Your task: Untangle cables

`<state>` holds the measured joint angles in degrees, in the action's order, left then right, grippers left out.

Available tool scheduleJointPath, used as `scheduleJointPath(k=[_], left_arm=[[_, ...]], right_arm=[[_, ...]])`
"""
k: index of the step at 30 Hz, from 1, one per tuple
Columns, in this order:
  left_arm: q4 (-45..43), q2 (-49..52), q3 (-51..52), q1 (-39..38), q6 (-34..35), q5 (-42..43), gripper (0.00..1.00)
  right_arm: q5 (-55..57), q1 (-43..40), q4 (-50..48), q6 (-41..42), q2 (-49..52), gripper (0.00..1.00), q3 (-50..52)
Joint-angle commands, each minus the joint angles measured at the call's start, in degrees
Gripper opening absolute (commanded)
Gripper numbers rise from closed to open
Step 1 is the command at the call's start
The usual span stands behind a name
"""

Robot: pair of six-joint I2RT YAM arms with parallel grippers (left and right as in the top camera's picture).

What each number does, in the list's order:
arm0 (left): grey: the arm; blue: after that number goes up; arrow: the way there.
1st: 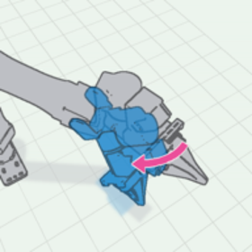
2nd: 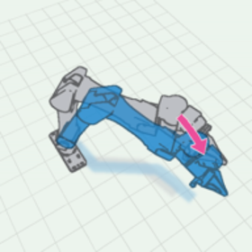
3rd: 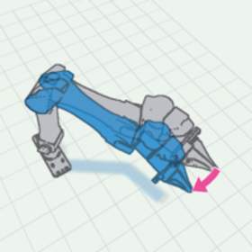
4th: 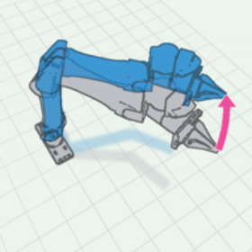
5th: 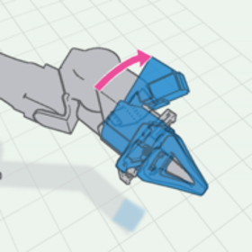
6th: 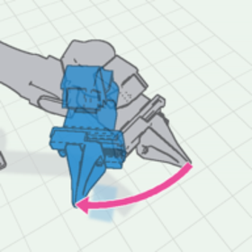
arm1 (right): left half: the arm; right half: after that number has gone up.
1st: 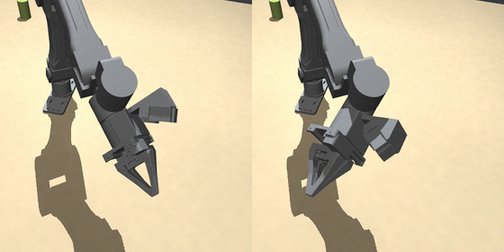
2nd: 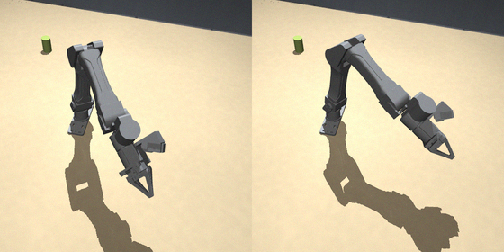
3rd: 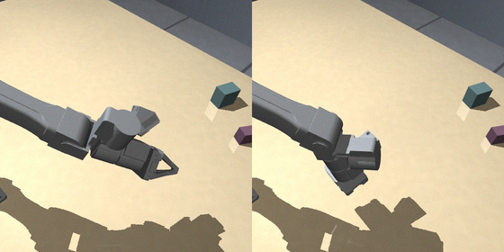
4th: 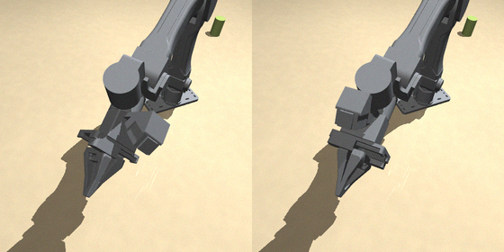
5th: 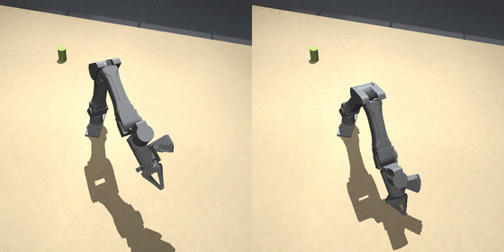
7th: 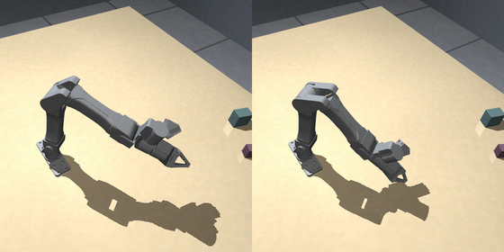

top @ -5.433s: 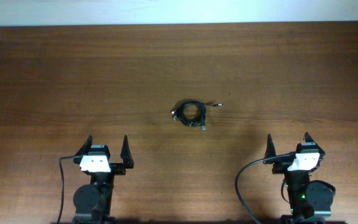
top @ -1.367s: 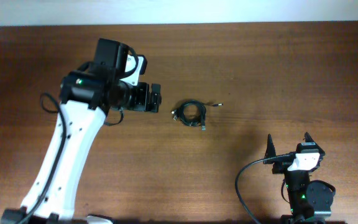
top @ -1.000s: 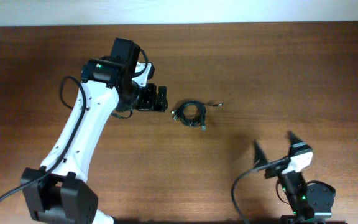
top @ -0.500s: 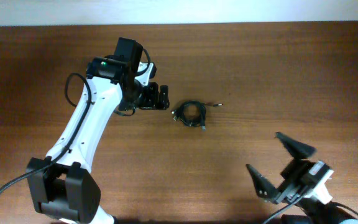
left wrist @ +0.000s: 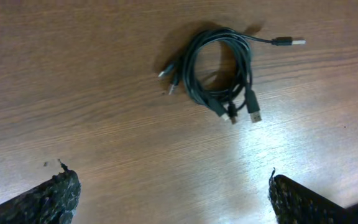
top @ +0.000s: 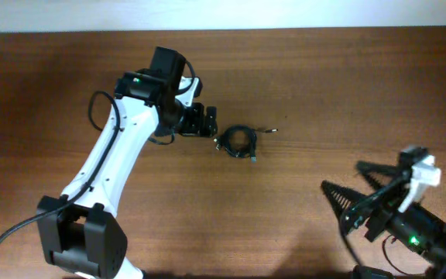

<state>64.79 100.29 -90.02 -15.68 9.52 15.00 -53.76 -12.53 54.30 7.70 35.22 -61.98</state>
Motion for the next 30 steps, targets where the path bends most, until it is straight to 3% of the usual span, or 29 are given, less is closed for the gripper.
scheduleJointPath(k=[1, 6, 12, 15, 18, 19, 20, 22, 30], left_arm=[[-1.60, 0.37, -0.61, -1.92, 0.55, 0.68, 0.99], [-4.44, 1.22, -0.61, -2.54, 3.82, 0.33, 0.99], [-4.83, 4.96, -0.61, -2.89, 4.00, 0.50, 1.00], [-6.01, 7.02, -0.61, -3.80, 4.24, 0.74, 0.94], [-8.04, 8.87, -0.61, -4.66, 6.51, 0.87, 0.87], [-8.87, 9.46, -0.61, -4.98, 7.63, 0.87, 0.84], [-10.03, 10.10, -0.61, -5.33, 8.68, 0.87, 0.74], [-11.50, 10.95, -0.61, -5.81, 10.91, 0.85, 0.70], [-15.58, 17.07, -0.61, -7.69, 15.32, 0.66, 0.49]], right_arm=[[-12.00, -0.24, -1.25, 2.45, 2.62, 0.98, -0.87], [-3.78, -0.04, 1.77, 8.02, 6.54, 0.98, -0.87], [21.07, 6.54, 13.03, 8.09, 10.14, 0.98, -6.05], [31.50, 10.93, 19.19, 8.07, 15.02, 0.98, -12.72], [32.70, 13.86, 20.48, 9.16, 19.26, 0.99, -15.04], [32.70, 14.71, 20.39, 11.08, 20.63, 0.98, -14.99], [32.59, 15.54, 20.35, 14.01, 22.69, 0.99, -14.95], [32.52, 16.44, 20.44, 16.90, 25.42, 0.99, -14.93], [31.30, 23.91, 20.70, 17.22, 37.33, 0.99, -14.45]])
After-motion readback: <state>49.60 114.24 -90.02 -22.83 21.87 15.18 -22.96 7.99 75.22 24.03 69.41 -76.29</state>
